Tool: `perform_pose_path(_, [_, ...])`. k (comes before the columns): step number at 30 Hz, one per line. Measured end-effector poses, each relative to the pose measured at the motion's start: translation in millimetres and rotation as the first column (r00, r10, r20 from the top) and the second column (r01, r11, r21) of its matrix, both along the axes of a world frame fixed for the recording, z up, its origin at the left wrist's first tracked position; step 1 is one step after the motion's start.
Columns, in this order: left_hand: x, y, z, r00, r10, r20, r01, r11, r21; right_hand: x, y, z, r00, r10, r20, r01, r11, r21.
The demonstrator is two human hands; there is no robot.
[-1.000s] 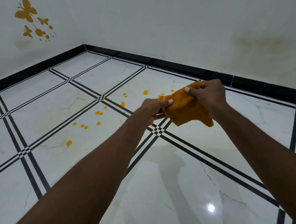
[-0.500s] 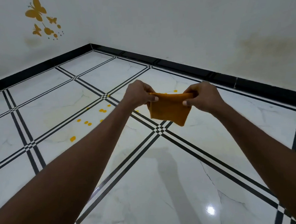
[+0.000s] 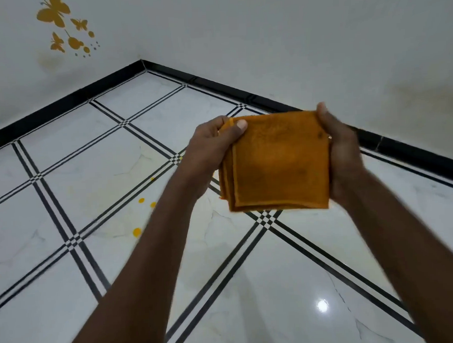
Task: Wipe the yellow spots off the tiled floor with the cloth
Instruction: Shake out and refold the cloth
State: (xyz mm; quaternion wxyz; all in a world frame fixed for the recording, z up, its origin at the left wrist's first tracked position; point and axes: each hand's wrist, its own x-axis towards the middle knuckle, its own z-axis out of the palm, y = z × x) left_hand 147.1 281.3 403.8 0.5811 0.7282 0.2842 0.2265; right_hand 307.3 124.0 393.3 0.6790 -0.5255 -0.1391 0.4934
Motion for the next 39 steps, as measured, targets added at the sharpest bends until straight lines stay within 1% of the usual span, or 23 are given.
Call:
perform_pose_path(2, [-2,10,16,0.992,0.047,-0.120,-0.055,0.997,-0.062,-23,9,14,0.964,0.088,-0.252,-0.122,0.985,-0.123])
perform_pose_path(3, [-6,20,24,0.977,0.071,-0.202,-0.086,0.994,-0.066,-30,16,22,0.936,0.125,-0.330,-0.185,0.970,-0.158])
perform_pose_path(4, [-10,28,31,0.960,0.086,-0.265,-0.108,0.992,-0.072,-36,22,34,0.924,0.139,-0.355,-0.217,0.958,-0.189])
perform_pose_path(5, [-15,37,40,0.951,0.084,-0.299,-0.116,0.989,-0.092,-39,30,48,0.930,0.160,-0.331,-0.241,0.945,-0.221])
perform_pose_path(7, [-26,53,60,0.948,0.109,-0.298,-0.157,0.977,-0.143,-42,46,78,0.958,0.155,-0.243,-0.224,0.931,-0.289])
perform_pose_path(10, [-59,75,100,0.930,0.236,-0.283,-0.303,0.926,-0.224,-47,76,138,0.979,0.158,-0.126,-0.196,0.893,-0.406])
perform_pose_path(12, [-91,86,118,0.896,0.304,-0.323,-0.385,0.894,-0.227,-47,95,170,0.980,0.197,0.005,-0.170,0.858,-0.485])
perform_pose_path(13, [-110,91,129,0.877,0.314,-0.364,-0.406,0.889,-0.210,-47,104,185,0.969,0.233,0.086,-0.153,0.833,-0.531])
perform_pose_path(15, [-146,99,138,0.852,0.299,-0.430,-0.395,0.906,-0.152,-48,117,208,0.919,0.330,0.216,-0.151,0.801,-0.580])
perform_pose_path(16, [-162,101,145,0.828,0.296,-0.476,-0.395,0.911,-0.121,-51,120,219,0.888,0.382,0.257,-0.163,0.782,-0.602])
perform_pose_path(18, [-189,105,167,0.778,0.275,-0.565,-0.394,0.914,-0.097,-55,129,234,0.814,0.495,0.304,-0.172,0.706,-0.687])
perform_pose_path(19, [-201,104,176,0.750,0.251,-0.611,-0.384,0.918,-0.095,-58,130,239,0.786,0.534,0.312,-0.160,0.663,-0.732])
perform_pose_path(20, [-210,107,186,0.734,0.231,-0.639,-0.382,0.918,-0.106,-60,135,245,0.771,0.554,0.314,-0.153,0.640,-0.753])
perform_pose_path(23, [-229,112,206,0.714,0.171,-0.679,-0.409,0.889,-0.207,-65,146,249,0.743,0.592,0.312,-0.145,0.597,-0.789])
perform_pose_path(26, [-236,123,228,0.685,0.146,-0.714,-0.426,0.875,-0.229,-68,163,250,0.771,0.576,0.272,-0.166,0.594,-0.787])
perform_pose_path(28, [-236,143,231,0.673,0.136,-0.727,-0.438,0.865,-0.244,-72,185,257,0.804,0.551,0.225,-0.183,0.588,-0.788])
perform_pose_path(31, [-229,174,230,0.688,0.127,-0.714,-0.447,0.850,-0.280,-86,219,271,0.814,0.549,0.191,-0.214,0.588,-0.780])
perform_pose_path(34, [-216,212,223,0.712,0.143,-0.687,-0.441,0.853,-0.279,-96,260,267,0.837,0.529,0.141,-0.237,0.582,-0.778])
perform_pose_path(39, [-190,280,207,0.756,0.124,-0.642,-0.404,0.861,-0.310,-107,330,254,0.864,0.493,0.104,-0.237,0.579,-0.780])
